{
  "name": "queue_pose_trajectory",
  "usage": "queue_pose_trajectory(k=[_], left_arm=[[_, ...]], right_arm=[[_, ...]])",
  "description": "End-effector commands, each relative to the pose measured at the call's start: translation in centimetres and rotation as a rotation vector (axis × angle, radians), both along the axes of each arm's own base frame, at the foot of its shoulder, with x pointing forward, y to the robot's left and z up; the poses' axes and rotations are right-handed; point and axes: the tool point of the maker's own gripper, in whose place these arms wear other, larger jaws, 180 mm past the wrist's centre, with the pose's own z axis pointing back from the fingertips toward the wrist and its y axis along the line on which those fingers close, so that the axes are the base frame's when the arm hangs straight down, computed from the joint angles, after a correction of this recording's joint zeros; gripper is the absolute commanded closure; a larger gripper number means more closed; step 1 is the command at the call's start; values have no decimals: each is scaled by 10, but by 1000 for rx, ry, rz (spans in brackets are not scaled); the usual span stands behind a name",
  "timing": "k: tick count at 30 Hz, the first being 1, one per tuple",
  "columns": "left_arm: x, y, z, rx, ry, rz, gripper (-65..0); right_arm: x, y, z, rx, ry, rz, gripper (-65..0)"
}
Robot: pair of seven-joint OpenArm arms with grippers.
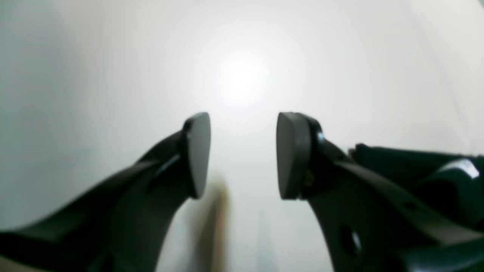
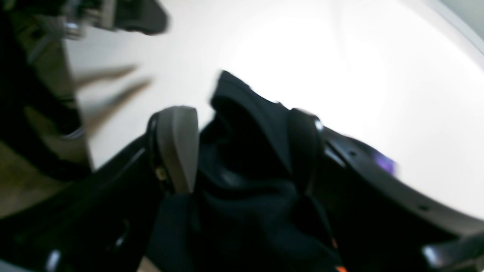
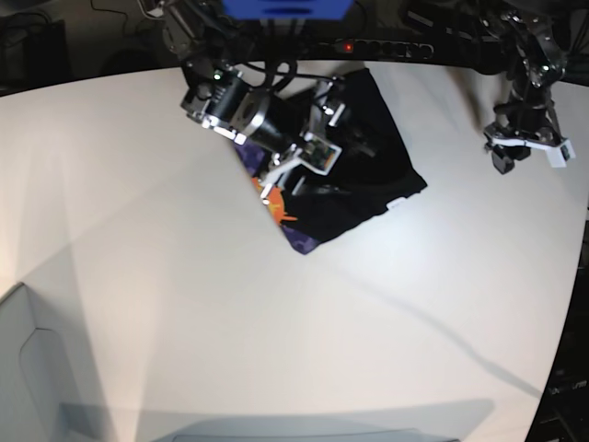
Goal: Fold the T-shirt properly
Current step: 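Lift the doubled shirt with both grippers and flip it over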
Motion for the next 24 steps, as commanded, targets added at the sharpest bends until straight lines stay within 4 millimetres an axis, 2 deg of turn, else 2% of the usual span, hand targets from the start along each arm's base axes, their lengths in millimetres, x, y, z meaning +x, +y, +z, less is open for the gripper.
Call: queue_pose_trajectory(k=[1, 3, 5, 9, 13, 15, 19, 21, 24], left_arm=[[4, 9, 15, 34, -43, 7, -280], [1, 17, 19, 45, -49, 32, -280], [-1, 25, 23, 55, -59, 52, -280], [-1, 34, 30, 67, -77, 81, -280], [-2, 35, 30, 70, -77, 84, -280], [-3, 35, 30, 71, -76, 84, -280], [-4, 35, 29, 71, -71, 83, -280], [-4, 35, 29, 71, -71, 83, -280], [-4, 35, 29, 71, -71, 83, -280]], right_arm=[[6, -1, 15, 47, -32, -14, -381], [10, -11, 8, 34, -17, -44, -381], [5, -17, -1, 16, 6, -51, -383], [-3, -15, -20, 1, 64, -42, -383], [-11, -13, -55, -33, 161, -29, -383], [-17, -7, -62, -37, 183, -7, -383], [-47, 20, -52, -33, 156, 125, -384], [-75, 40, -42, -28, 130, 245, -384], [-109, 56, -33, -25, 103, 374, -384]])
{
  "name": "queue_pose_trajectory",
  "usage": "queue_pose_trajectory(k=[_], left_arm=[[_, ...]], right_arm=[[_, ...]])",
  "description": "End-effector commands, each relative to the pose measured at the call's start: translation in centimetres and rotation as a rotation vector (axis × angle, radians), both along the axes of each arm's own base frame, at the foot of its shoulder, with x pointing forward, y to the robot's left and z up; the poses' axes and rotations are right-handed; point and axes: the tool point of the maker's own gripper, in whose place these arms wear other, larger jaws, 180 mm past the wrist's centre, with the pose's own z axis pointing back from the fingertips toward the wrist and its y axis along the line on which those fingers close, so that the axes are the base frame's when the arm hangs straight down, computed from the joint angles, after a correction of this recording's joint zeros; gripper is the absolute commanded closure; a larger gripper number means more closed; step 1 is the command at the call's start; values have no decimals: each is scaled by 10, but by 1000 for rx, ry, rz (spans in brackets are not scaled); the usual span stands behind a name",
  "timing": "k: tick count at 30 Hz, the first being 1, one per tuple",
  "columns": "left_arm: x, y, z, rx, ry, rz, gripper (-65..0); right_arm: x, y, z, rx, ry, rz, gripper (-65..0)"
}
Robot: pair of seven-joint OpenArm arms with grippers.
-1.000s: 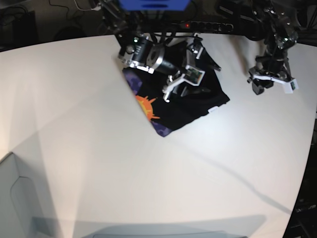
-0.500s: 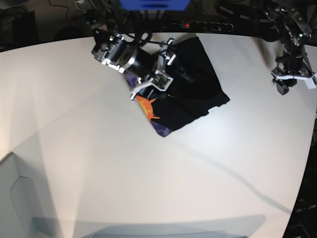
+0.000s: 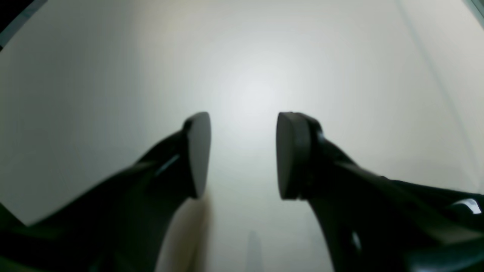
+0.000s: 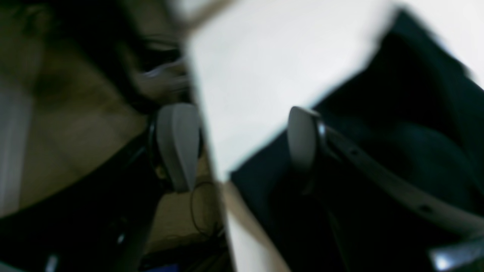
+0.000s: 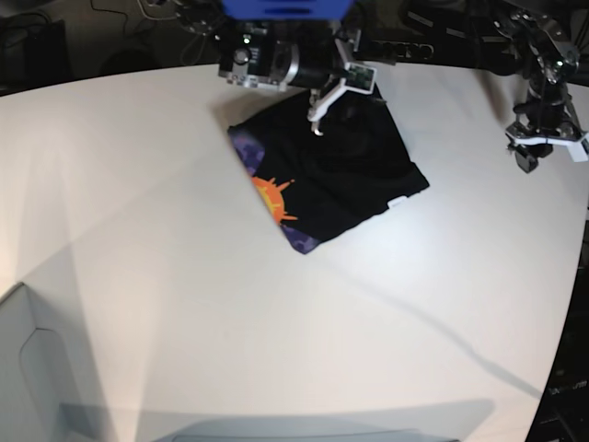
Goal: Fold the T-shirt properly
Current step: 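Lift the doubled shirt with both grippers and flip it over, then grasp the shirt's edges with both grippers and square the bundle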
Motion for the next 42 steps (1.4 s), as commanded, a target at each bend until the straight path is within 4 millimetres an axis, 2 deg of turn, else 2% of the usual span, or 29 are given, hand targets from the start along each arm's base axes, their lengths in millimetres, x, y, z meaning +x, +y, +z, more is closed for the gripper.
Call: queue_pose_trajectory(k=[1, 4, 11, 16, 22, 25, 27, 31, 36, 39, 42], left_arm=[[4, 4, 14, 34, -37, -7, -280], [6, 3, 19, 42, -48, -13, -280], [10, -16, 35, 47, -101, -32, -281], [10, -17, 36, 46, -101, -33, -281], [6, -17, 32, 45, -87, -33, -281], [6, -17, 32, 45, -87, -33, -281], [6, -17, 32, 46, -86, -32, -281], [6, -16, 32, 47, -86, -30, -281], [5, -15, 33, 49, -85, -27, -282], [1, -14, 30, 51, -71, -29, -286], [-1, -14, 29, 53, -63, -28, -330]], right_arm=[[3, 7, 20, 66, -34, 13, -384], [9, 2, 26, 68, -56, -1, -382], [58, -32, 46, 72, -144, -158, -381], [99, -72, 42, 26, -178, -309, -384], [135, -110, 45, -13, -227, -432, -381], [145, -124, 45, -23, -233, -482, -371], [148, -130, 43, -31, -223, -509, -340], [137, -129, 25, -45, -161, -509, -226], [108, -87, 1, -17, -41, -420, -85], [81, -52, -9, -7, 8, -302, -70], [54, -26, -11, 3, 32, -200, -70]])
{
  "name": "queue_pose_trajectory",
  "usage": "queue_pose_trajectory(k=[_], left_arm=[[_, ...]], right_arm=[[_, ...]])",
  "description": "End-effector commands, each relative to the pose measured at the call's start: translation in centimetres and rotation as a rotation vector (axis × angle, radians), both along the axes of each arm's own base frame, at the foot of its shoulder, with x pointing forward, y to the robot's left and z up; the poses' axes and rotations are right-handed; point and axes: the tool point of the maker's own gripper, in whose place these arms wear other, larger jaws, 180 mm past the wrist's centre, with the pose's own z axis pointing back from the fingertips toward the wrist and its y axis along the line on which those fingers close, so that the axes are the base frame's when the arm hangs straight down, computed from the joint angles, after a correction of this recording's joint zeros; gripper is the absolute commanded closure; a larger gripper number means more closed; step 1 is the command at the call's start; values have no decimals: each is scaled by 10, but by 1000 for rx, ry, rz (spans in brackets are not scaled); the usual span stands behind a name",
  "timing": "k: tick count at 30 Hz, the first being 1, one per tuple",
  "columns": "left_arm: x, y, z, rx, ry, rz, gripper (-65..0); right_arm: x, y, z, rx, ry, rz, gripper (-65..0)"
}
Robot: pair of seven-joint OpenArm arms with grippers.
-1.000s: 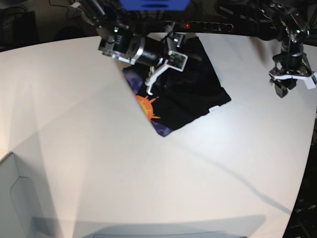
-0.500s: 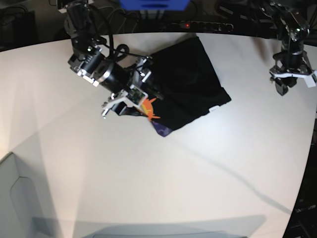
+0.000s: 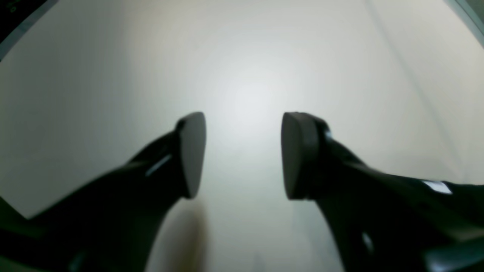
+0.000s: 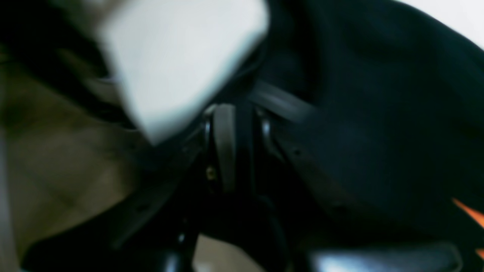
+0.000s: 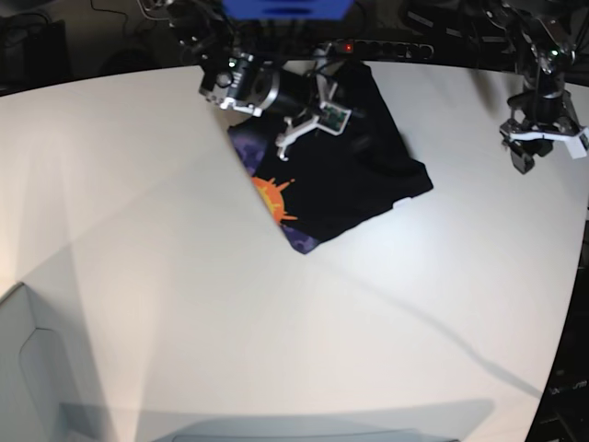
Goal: Fold the T-shirt properly
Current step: 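Grasp the shirt's edges with both grippers and square the bundle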
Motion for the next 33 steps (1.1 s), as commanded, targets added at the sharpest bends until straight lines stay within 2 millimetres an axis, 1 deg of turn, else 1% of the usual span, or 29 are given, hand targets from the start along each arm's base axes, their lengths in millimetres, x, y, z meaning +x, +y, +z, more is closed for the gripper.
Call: queue_pose_trajectory(k=[1, 3, 4, 7, 9, 12, 15, 19, 21, 24, 27, 29, 31, 33], left_arm=[[2, 3, 11, 30, -27, -8, -349], [3, 4, 11, 31, -27, -9, -385], [1, 3, 11, 32, -24, -9, -398], [-4, 2, 8, 31, -9, -11, -417], [-3, -1, 7, 27, -9, -16, -418], [-4, -3, 5, 15, -8, -12, -418], [-8, -13, -4, -31, -11, 5, -419], [-7, -53, -27, -186, 30, -47, -419], [-6, -74, -37, -250, 47, -73, -419], [-3, -103, -47, -319, 51, -94, -419], [0, -121, -51, -357, 58, -121, -419], [-2, -132, -56, -381, 71, -136, -419], [-4, -146, -64, -415, 93, -158, -419], [-3, -165, -74, -452, 115, -195, -419]], right_arm=[[-1, 7, 12, 48, -17, 14, -70], [-12, 8, 9, 36, -18, 53, -70], [-15, 9, 11, 38, -24, 68, -70], [-16, 1, 18, 29, -60, 83, -70], [-9, -7, 25, 26, -94, 70, -70], [13, -25, 37, 23, -141, -1, -70], [34, -46, 35, -4, -156, -82, -70], [53, -70, 32, -37, -168, -161, -70], [60, -79, 32, -48, -172, -189, -70], [69, -93, 31, -64, -178, -232, -70], [72, -101, 30, -74, -179, -256, -70], [73, -102, 29, -76, -178, -260, -70], [72, -103, 28, -79, -175, -259, -71], [72, -103, 27, -83, -172, -259, -71]])
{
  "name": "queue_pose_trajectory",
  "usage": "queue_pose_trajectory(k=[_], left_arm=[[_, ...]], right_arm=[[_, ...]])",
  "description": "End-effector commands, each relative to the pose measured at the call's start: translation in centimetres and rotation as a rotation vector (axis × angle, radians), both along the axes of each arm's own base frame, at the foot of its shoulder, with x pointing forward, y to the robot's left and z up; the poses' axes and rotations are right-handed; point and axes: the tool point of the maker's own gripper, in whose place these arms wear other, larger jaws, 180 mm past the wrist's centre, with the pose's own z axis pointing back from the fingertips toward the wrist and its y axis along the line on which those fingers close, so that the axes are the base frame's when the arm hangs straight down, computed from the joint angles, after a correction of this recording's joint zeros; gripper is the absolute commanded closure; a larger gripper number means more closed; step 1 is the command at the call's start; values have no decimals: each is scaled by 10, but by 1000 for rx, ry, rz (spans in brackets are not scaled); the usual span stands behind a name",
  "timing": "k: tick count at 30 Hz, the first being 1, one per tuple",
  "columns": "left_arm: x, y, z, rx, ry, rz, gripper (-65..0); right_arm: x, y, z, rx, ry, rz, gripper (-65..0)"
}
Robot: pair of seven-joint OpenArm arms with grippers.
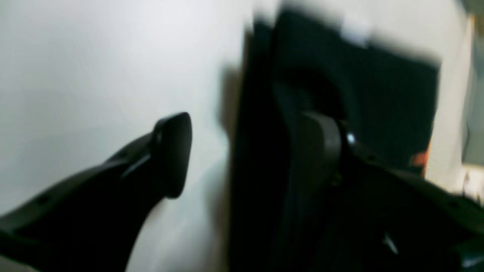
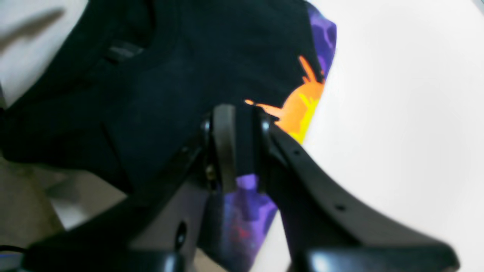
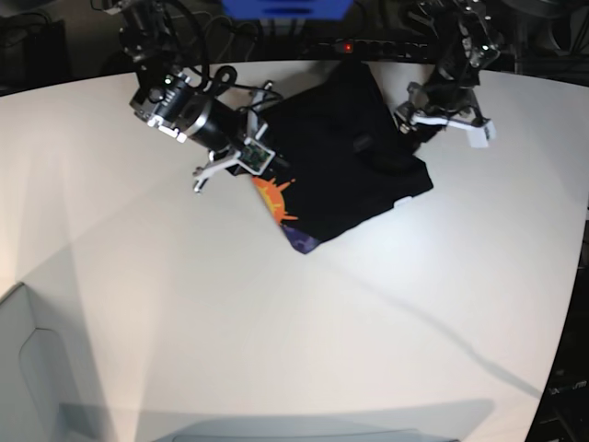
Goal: Fold the T-shirt properly
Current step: 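Grasp the shirt's edges with both grippers and square the bundle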
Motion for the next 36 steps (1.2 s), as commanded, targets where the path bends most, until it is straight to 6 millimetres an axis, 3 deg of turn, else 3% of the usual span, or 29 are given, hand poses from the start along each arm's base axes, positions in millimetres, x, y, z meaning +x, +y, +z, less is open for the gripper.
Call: queue_pose_trajectory(k=[1, 6, 10, 12, 15, 19, 23, 33, 36], left_arm=[[4, -6, 2, -15, -18, -7, -419], [-8, -22, -31, -82, 71, -21, -418], [-2, -25, -42, -103, 86, -27, -409], [2, -32, -45, -118, 88, -45, -333], [14, -41, -49, -119, 86, -102, -157], [25, -53, -49, -118, 79, -167, 0], [32, -54, -48, -101, 75, -208, -1], [63, -48, -32, -75, 10, -222, 0], [68, -46, -28, -67, -2, -226, 0]], right_arm=[[3, 4, 12, 40, -31, 6, -71], [2, 4, 11, 37, -30, 6, -71], [5, 0, 11, 31, -34, -5, -71], [9, -9, 11, 28, -34, -35, -71], [10, -11, 10, 28, -30, -48, -71], [-7, -8, 1, 33, 14, -41, -67], [-30, 2, -9, 46, 70, -13, -66], [-47, 3, -40, 27, 173, -5, -66], [-64, 23, -40, 46, 193, 61, -66]])
